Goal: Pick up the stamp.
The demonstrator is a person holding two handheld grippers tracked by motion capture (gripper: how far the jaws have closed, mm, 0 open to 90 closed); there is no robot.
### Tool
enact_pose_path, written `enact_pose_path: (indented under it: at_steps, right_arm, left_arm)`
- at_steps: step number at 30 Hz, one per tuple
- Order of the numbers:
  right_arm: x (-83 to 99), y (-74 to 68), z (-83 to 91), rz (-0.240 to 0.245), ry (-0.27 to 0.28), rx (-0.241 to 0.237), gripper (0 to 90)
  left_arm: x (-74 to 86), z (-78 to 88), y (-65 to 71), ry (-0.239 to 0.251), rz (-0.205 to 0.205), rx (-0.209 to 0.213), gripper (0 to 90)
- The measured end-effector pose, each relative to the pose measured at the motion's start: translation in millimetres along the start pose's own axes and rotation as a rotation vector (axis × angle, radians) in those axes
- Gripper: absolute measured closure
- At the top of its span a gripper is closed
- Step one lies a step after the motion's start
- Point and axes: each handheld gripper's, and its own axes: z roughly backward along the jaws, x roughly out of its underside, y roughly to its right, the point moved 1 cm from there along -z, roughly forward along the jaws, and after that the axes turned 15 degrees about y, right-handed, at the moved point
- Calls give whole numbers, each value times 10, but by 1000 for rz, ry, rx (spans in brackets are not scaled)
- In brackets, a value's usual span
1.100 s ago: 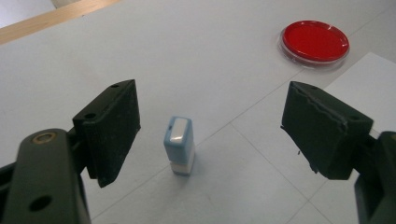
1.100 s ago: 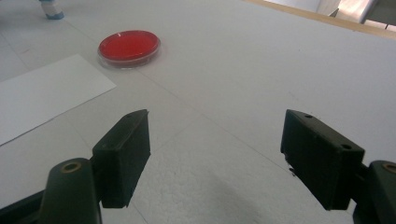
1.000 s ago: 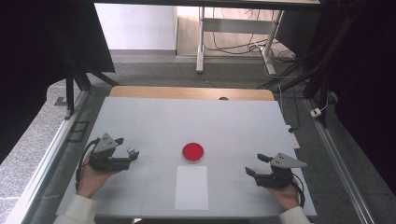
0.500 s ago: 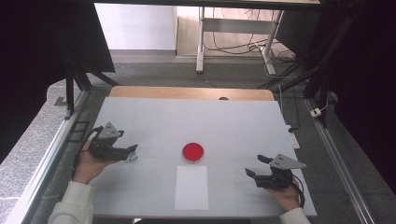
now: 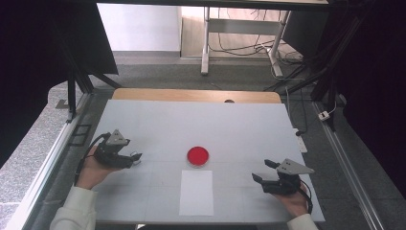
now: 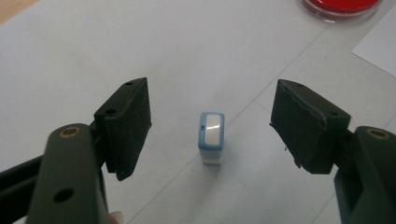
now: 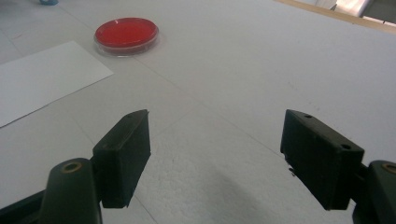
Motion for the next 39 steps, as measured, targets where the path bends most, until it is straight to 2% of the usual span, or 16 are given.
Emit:
enact_pose_path:
  at_steps: [8, 10, 11, 17, 27, 33, 35, 39]
  right_arm:
    - [15, 5, -27, 6, -5, 3, 240]
    - [11, 6, -19, 18, -9, 9, 252]
    - [11, 3, -18, 16, 6, 14, 257]
    - [10, 14, 0, 20, 0, 22, 259]
    - [18, 15, -8, 26, -15, 26, 260]
    - [21, 11, -15, 24, -10, 25, 262]
    - [20, 12, -15, 28, -17, 28, 262]
    - [21, 10, -13, 28, -16, 32, 265]
  left_arm:
    - [102, -85, -37, -32, 24, 24, 381]
    - [113, -113, -32, -52, 14, 19, 393]
    - [115, -122, -28, -58, 9, 14, 405]
    - [122, -159, -17, -64, -7, 36, 488]
    - [139, -148, -21, -74, -22, 43, 597]
    - [142, -157, -9, -78, -42, 35, 726]
    - [145, -155, -13, -70, -42, 43, 741]
    - [142, -157, -8, -67, -56, 34, 746]
